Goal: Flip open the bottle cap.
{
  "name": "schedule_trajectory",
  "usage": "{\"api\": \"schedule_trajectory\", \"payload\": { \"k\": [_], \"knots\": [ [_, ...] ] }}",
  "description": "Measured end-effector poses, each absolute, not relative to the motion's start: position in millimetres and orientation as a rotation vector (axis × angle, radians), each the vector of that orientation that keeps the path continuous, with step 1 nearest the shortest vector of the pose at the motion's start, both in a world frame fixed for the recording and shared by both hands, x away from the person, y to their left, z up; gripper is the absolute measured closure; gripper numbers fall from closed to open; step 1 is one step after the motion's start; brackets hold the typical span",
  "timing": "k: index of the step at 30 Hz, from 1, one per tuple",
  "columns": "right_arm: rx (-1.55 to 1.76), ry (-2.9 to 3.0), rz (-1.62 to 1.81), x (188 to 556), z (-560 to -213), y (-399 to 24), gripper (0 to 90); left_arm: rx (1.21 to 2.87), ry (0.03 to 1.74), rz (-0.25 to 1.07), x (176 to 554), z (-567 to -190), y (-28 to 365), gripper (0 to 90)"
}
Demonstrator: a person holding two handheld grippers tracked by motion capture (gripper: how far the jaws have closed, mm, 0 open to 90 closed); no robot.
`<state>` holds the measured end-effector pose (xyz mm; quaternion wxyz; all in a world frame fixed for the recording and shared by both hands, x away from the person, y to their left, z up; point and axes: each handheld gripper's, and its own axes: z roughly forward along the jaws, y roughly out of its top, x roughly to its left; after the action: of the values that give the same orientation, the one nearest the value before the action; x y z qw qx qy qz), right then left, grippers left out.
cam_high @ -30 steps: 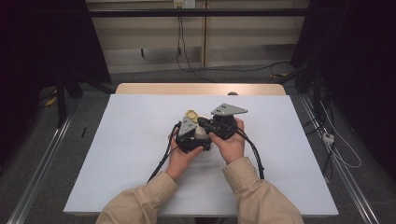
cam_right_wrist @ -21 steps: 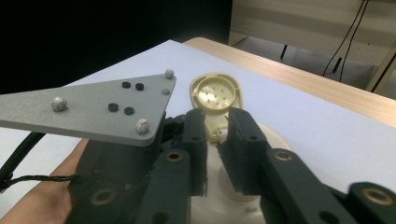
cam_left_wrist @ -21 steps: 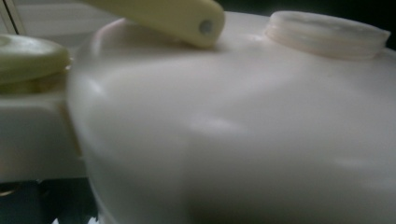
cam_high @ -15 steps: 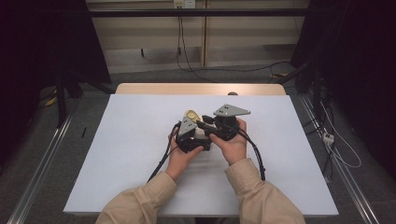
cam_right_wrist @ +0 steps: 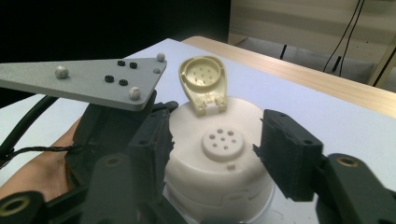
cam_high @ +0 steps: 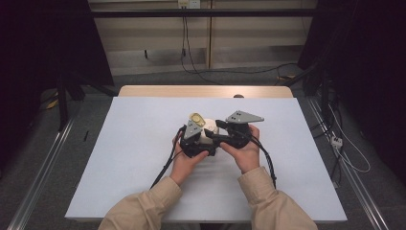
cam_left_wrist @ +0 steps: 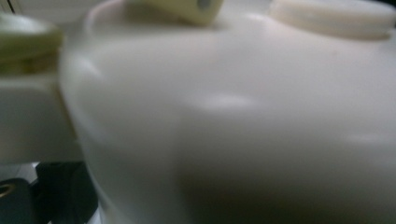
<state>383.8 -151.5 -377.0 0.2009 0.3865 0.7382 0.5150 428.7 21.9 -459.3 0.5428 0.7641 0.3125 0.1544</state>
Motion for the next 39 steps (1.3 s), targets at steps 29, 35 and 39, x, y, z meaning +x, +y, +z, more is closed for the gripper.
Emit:
{"api": "schedule_trajectory", "payload": {
  "k": [29,35,39],
  "knots": [
    [1.045,2.091,1.488,355.8,-396.2,-187.7,19.8,1.949,0.719,0.373,412.5,-457.1,42.7,4.5],
    [1.048,2.089,1.507,351.5,-400.8,-193.5,18.6,1.931,0.721,0.381,407.2,-451.7,53.3,4.4],
    [1.037,2.107,1.508,349.0,-404.1,-194.3,16.7,1.916,0.727,0.374,404.1,-447.5,60.2,4.4]
  ]
}}
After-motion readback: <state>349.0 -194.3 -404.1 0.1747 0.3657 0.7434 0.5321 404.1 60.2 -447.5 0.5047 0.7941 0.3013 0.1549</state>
